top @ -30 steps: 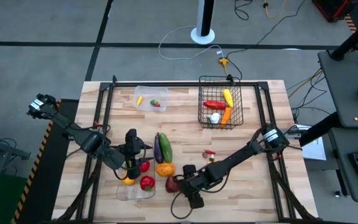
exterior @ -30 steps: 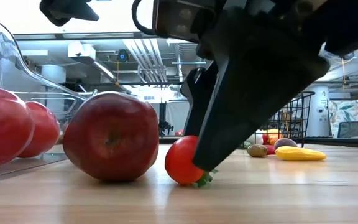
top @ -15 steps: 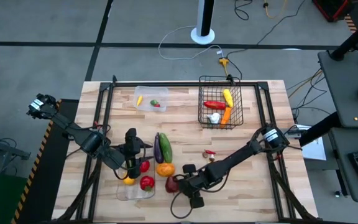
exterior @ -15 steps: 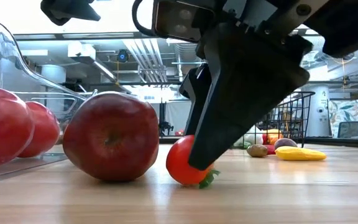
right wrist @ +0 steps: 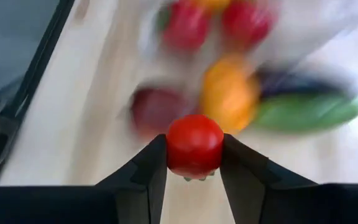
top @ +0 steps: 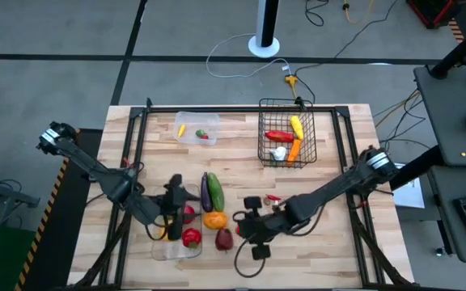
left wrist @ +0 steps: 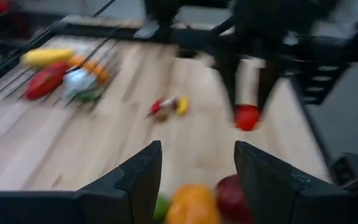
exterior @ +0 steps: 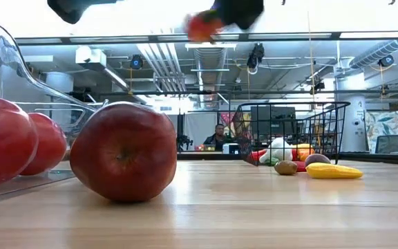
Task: Sort produce into baskets
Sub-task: Put the small red tomato into the transparent bin
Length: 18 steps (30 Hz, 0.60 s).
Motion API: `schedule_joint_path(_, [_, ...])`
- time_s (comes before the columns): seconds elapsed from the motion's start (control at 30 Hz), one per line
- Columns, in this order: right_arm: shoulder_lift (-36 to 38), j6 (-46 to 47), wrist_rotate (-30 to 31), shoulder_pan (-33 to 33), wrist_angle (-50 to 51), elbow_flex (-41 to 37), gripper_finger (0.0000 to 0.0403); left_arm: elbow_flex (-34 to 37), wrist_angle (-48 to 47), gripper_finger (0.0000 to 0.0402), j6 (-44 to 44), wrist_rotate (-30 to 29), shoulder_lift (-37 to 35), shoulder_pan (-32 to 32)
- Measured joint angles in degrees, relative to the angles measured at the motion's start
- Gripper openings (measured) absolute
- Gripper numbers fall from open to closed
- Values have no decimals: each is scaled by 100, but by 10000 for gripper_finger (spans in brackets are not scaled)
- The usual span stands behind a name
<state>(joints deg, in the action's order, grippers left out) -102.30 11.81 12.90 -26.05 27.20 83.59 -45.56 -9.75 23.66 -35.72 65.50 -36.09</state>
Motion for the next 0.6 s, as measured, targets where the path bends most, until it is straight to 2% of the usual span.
schedule_joint_path(0.13, [284,-1079,869,66,-801,-28,122,262,1404,185,-762,433,402,-48])
schedule_joint_path(0.23, [304,-1726,1081,142,-1455,-34,122,298,1913,185,-924,515,691,-61])
schedule_joint_path(0.47, [53,-2305,1114,244,-1997,-39,126,142,1954,185,-802,474,1020,-55])
schedule_joint_path(0.6, [26,-2337,1113,245,-2091,-39,127,140,1951,185,-593,134,968,-38])
